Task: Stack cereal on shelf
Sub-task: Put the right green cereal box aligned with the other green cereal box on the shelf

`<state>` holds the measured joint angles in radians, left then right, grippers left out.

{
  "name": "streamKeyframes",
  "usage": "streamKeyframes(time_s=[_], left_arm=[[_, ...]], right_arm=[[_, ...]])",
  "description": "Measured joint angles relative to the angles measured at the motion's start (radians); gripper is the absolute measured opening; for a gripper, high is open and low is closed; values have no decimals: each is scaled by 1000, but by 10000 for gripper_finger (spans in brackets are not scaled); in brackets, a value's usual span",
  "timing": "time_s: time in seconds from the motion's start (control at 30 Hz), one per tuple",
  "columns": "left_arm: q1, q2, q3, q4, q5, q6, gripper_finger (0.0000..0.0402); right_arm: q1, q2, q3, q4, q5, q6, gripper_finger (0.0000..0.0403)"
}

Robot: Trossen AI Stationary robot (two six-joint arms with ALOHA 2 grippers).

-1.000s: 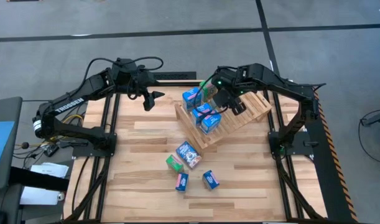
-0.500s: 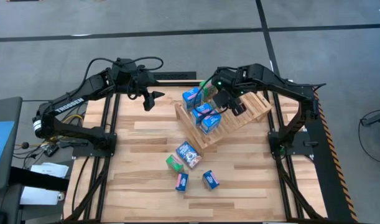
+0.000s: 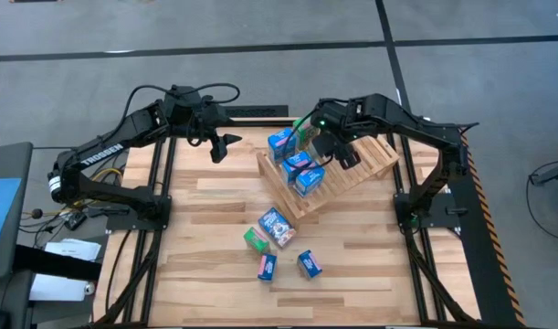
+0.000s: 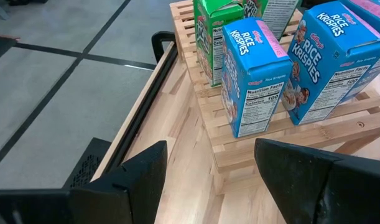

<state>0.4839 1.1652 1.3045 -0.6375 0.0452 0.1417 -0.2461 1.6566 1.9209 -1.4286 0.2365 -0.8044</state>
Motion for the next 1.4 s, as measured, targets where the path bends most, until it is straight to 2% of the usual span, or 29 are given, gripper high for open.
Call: streamKeyframes(time_s=[0.23,0.5,0.73,0.87,0.97,1.07,1.13,1.2,1.4], left_arm=[[0,0,0,0,0,0,233],[0,0,0,0,0,0,233],[0,0,0,0,0,1,233],[0,0,0,0,0,5,233],[0,0,0,0,-6,5,233],[0,0,0,0,-6,4,233],[0,0,0,-1,-7,5,233],[0,0,0,-1,-10,6,233],[0,0,0,-1,-34,20,233]], right_arm=[[4,0,0,3,5,3,286],[3,0,3,-1,119,4,286],[3,-1,76,-19,125,55,286],[-2,-1,137,-71,158,127,286],[-14,-2,173,-144,182,264,286],[-20,-15,175,-139,111,401,280],[-4,-33,176,-144,38,442,265],[17,-50,177,-143,27,475,240],[34,-88,155,-142,-27,664,115]])
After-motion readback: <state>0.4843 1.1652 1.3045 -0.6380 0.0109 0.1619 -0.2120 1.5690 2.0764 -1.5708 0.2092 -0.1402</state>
